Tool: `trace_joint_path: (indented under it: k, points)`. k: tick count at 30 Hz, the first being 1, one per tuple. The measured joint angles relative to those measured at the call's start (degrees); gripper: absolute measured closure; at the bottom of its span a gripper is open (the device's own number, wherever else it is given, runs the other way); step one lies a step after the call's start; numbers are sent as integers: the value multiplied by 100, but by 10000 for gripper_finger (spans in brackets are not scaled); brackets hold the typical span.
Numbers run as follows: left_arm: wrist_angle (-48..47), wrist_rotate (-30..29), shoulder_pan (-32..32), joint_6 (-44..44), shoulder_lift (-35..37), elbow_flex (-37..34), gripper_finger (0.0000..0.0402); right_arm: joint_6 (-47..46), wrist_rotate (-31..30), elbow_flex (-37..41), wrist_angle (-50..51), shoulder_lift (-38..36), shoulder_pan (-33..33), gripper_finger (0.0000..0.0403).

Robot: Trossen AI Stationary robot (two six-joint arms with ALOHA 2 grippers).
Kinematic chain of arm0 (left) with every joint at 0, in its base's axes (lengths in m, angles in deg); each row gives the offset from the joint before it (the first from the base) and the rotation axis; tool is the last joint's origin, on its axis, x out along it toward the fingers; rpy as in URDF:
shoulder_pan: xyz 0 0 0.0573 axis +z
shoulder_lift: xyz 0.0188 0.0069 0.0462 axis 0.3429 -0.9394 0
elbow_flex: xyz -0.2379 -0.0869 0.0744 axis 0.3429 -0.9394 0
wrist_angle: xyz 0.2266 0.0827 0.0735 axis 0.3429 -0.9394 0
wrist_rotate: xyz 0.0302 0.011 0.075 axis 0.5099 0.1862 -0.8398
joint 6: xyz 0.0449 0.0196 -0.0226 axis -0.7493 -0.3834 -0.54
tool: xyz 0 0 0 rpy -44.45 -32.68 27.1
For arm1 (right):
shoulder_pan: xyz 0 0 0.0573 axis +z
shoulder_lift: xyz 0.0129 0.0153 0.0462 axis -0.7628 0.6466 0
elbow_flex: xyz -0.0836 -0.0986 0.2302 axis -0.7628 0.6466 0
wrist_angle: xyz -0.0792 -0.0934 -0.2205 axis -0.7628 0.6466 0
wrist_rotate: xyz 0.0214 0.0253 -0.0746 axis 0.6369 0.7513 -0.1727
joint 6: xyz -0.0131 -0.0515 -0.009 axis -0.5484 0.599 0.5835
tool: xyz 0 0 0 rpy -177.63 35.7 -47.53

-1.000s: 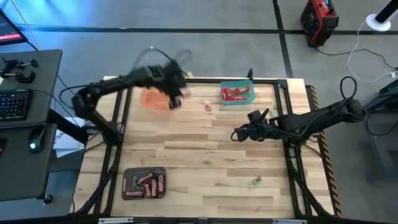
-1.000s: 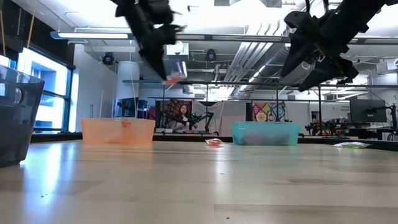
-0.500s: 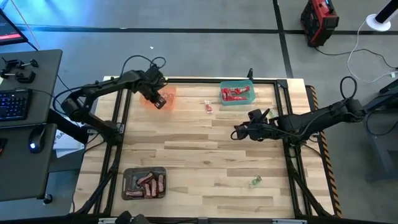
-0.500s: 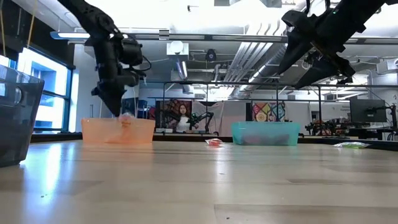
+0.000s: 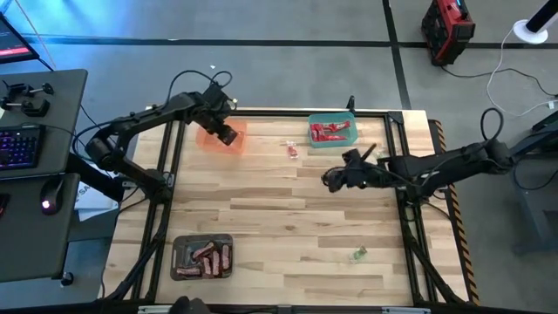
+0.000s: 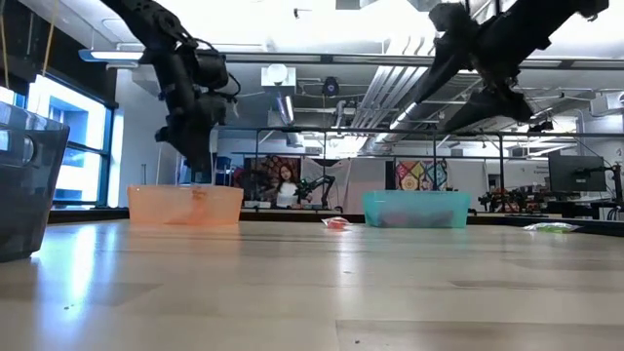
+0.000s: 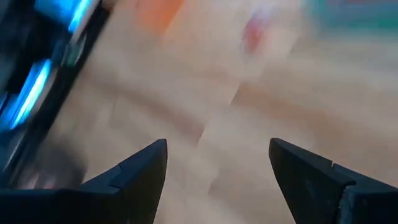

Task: Sort candy by brand, put in halloween buckets
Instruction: Put the green gummy into the orange bin

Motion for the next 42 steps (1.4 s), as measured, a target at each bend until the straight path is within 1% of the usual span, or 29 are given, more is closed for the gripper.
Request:
trace_joint_path:
  k: [3,4,6,8,10,12,14,17,23,25,28,32,37,39,42]
  points:
    - [95,992,-55,142,126,11,229,193,1877,-52,312,29,-113,128]
    - [194,1296,-98,158,172,5,223,176,2338,-83,535,73,-42,128]
    - [260,1615,-224,287,270,1,216,59,2806,-94,1059,174,269,128]
    - [389,1648,-410,537,374,-2,214,-171,2973,-94,1633,286,657,128]
    - [497,1648,-647,743,498,-2,214,-721,3054,-94,2158,433,1060,128]
    - [680,1659,-920,1006,637,-2,215,-1352,3131,-54,2379,578,1465,128]
    - [865,1653,-1202,1324,762,-2,215,-1937,3316,108,2143,648,1846,128]
    - [1311,1463,-1655,1794,931,-2,215,-2867,3436,465,1359,654,2352,128]
    - [2161,1239,-2341,2570,1026,-2,215,-4823,2800,947,459,652,3079,128]
    - [2251,1121,-2514,2699,1026,-2,215,-4930,2573,973,229,672,3258,128]
    - [2265,869,-2745,2739,1026,-6,215,-4293,2397,973,78,719,3428,128]
    - [2268,471,-2953,2777,1023,-8,215,-2879,2388,890,85,733,3458,128]
    - [2269,306,-3082,3037,1023,-8,216,-1308,2202,599,253,781,3314,128]
    - [2269,213,-3155,3120,1023,-8,216,-522,2188,421,282,935,3302,128]
    - [2269,139,-3300,3276,1023,-8,216,935,2196,186,495,1362,3407,128]
